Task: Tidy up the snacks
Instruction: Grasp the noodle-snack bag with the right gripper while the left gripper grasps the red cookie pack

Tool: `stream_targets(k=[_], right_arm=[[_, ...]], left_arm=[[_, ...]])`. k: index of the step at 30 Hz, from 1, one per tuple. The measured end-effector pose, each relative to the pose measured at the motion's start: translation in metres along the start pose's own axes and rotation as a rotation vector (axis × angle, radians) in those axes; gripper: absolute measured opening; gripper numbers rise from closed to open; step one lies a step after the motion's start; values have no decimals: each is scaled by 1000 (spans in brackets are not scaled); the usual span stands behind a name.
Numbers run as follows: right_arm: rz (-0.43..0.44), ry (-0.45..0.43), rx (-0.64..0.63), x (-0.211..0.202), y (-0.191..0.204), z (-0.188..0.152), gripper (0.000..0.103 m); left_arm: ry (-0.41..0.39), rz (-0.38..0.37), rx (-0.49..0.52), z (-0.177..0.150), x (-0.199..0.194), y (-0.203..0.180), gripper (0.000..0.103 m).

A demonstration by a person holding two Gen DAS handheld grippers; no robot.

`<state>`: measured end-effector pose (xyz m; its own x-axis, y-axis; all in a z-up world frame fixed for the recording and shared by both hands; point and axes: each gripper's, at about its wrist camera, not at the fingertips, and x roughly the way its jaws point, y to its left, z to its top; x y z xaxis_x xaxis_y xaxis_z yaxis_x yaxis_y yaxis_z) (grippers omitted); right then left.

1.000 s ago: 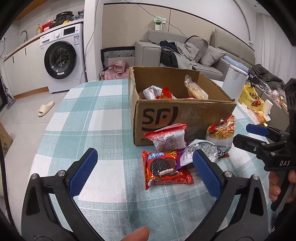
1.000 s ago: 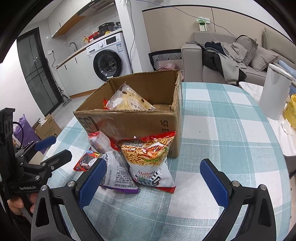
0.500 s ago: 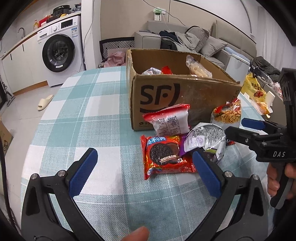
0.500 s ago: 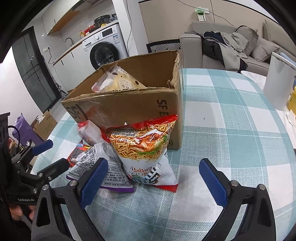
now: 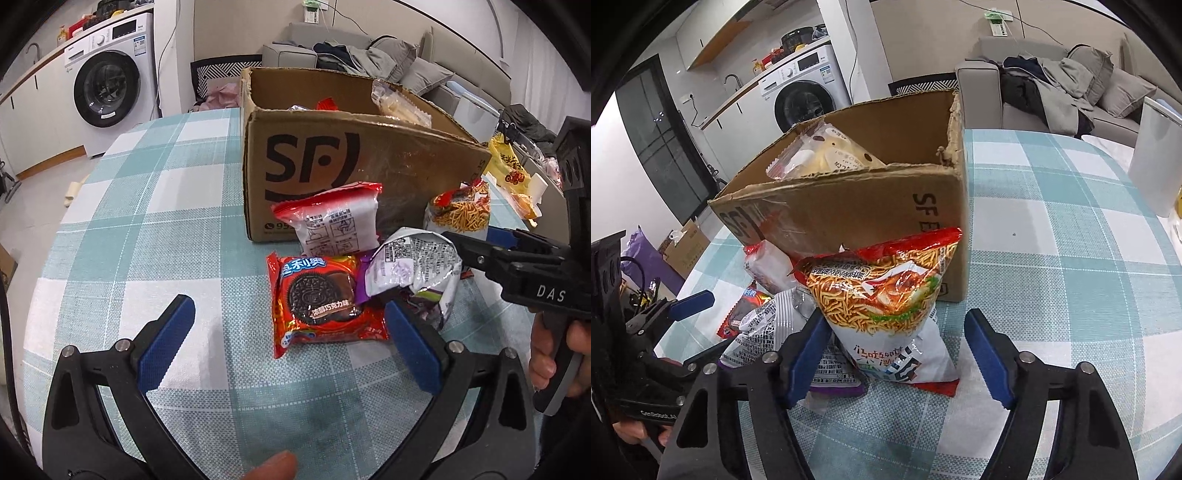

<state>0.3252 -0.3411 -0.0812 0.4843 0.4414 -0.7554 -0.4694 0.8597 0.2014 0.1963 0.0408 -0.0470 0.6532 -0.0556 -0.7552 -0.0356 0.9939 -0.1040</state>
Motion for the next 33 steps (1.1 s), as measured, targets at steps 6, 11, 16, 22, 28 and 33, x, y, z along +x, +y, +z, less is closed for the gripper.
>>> stream_targets(k=[6,11,16,22,28,33], right_arm=[[16,-1,-14,0,5,-1,64],[16,-5,-29,-1,8,-2,54],[22,-17,-22,-5,5,-5,50],[26,-40,-9,-12,1,-7,48],[30,-67,5,-26,-3,-11,47],[41,-94,22,-40,-7,-18,47]], left_arm=[[20,4,-10,4,13,-1,102],[36,7,-10,5,21,0,102],[48,3,-17,7,29,4,102],[48,9,-9,7,32,5,102],[45,18,9,3,29,-1,101],[59,-11,29,1,30,-5,89]])
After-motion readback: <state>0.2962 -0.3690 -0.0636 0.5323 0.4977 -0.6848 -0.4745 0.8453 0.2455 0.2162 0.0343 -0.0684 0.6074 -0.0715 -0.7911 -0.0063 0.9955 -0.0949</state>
